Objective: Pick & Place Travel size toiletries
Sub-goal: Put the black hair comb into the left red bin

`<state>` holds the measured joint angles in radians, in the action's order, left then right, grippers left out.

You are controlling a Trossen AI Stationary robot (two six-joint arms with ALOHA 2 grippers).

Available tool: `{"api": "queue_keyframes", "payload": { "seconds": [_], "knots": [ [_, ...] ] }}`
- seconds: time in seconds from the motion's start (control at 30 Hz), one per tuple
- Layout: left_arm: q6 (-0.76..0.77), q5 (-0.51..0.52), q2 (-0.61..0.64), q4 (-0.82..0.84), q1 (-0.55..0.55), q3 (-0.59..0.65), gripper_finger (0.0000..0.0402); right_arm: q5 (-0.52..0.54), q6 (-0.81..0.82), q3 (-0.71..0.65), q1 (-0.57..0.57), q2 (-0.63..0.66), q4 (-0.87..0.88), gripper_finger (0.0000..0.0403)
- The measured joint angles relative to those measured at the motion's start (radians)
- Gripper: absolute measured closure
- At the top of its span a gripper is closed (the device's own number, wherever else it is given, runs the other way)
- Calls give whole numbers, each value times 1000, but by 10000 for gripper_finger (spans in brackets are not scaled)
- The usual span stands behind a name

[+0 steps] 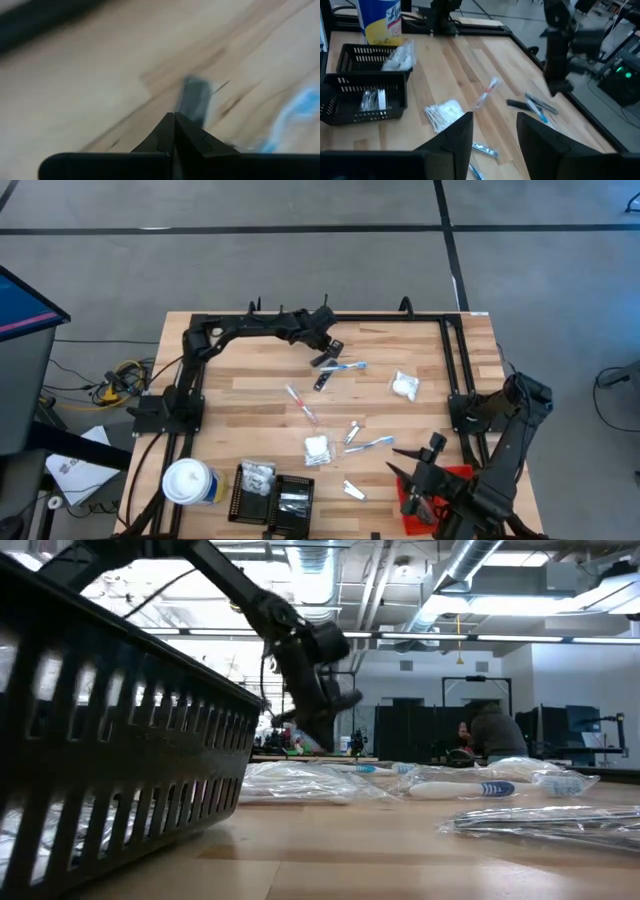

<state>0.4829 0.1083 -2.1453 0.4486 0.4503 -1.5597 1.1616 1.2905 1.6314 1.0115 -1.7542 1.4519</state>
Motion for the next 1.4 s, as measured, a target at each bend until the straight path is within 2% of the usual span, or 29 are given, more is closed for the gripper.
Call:
{"api": "queue_keyframes", "payload": {
  "seconds": [0.1,0.33,0.7,0.97,1.1,1.4],
  "knots": [
    [9,12,-24,51,-14,-2,400,21,0,0,11,0,12,265],
    [27,-37,-18,62,-50,-6,400,34,-6,0,18,0,20,270],
    [65,-37,-18,104,-51,-6,400,35,-7,0,18,-1,14,270],
    [123,-131,-34,209,-65,0,400,34,-8,-1,15,-1,13,268],
    [97,-134,-34,226,-115,1,400,29,-7,-1,23,-1,10,270],
    [75,-140,-35,223,-303,3,400,27,-7,-2,29,-1,10,267]
  ]
}}
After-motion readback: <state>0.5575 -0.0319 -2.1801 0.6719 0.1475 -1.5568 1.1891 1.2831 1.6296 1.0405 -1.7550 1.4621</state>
